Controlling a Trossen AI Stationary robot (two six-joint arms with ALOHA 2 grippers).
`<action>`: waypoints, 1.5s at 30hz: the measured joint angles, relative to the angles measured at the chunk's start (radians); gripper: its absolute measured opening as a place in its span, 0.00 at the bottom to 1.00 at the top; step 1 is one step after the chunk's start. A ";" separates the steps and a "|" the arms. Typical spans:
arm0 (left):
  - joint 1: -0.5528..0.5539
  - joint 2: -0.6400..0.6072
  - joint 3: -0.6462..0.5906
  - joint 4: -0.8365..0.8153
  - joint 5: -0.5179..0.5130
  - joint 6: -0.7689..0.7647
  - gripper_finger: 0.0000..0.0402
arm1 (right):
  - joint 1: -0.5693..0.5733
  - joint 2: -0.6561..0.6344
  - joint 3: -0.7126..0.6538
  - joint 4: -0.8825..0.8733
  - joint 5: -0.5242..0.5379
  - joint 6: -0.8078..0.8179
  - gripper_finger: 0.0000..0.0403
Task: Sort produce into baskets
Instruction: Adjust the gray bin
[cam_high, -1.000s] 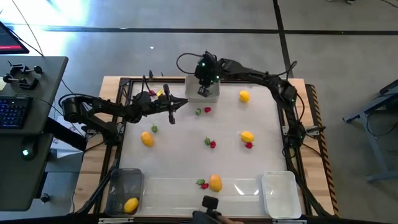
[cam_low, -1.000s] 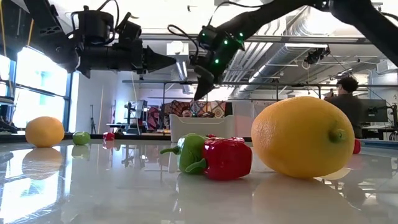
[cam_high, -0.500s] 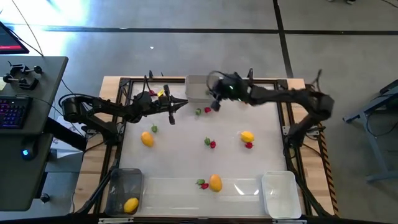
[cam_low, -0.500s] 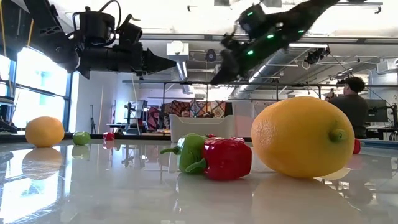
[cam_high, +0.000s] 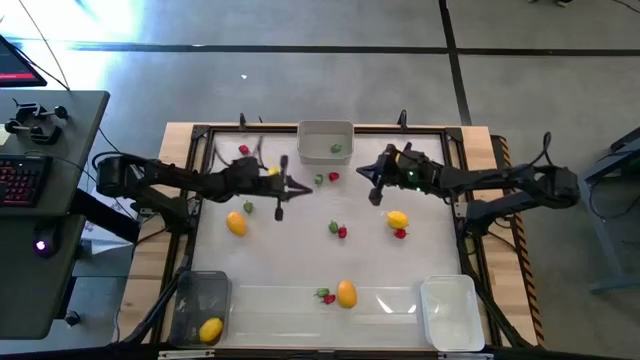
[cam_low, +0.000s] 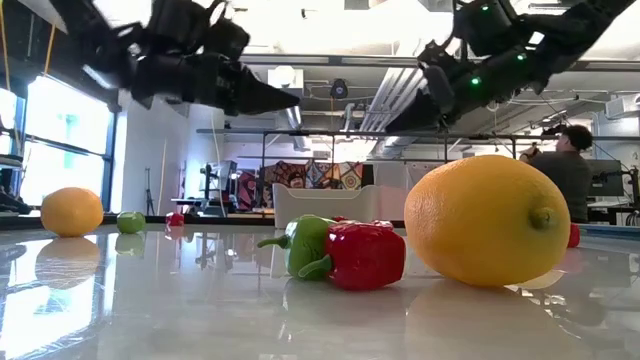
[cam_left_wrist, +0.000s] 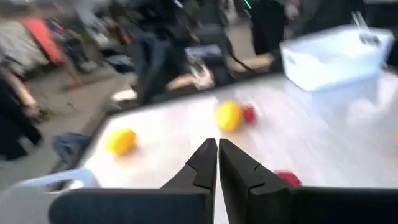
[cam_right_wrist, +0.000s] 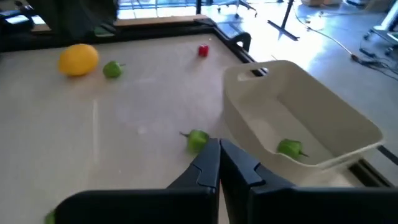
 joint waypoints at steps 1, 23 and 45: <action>-0.017 -0.001 0.025 -0.066 -0.005 0.009 0.00 | 0.007 -0.005 -0.010 0.011 -0.001 -0.004 0.00; -0.184 0.106 0.086 -0.049 -0.045 -0.064 0.00 | 0.060 -0.009 -0.015 0.016 -0.033 -0.062 0.00; -0.112 0.098 -0.053 0.161 -0.046 -0.128 0.00 | 0.074 -0.008 -0.014 0.006 -0.028 -0.050 0.00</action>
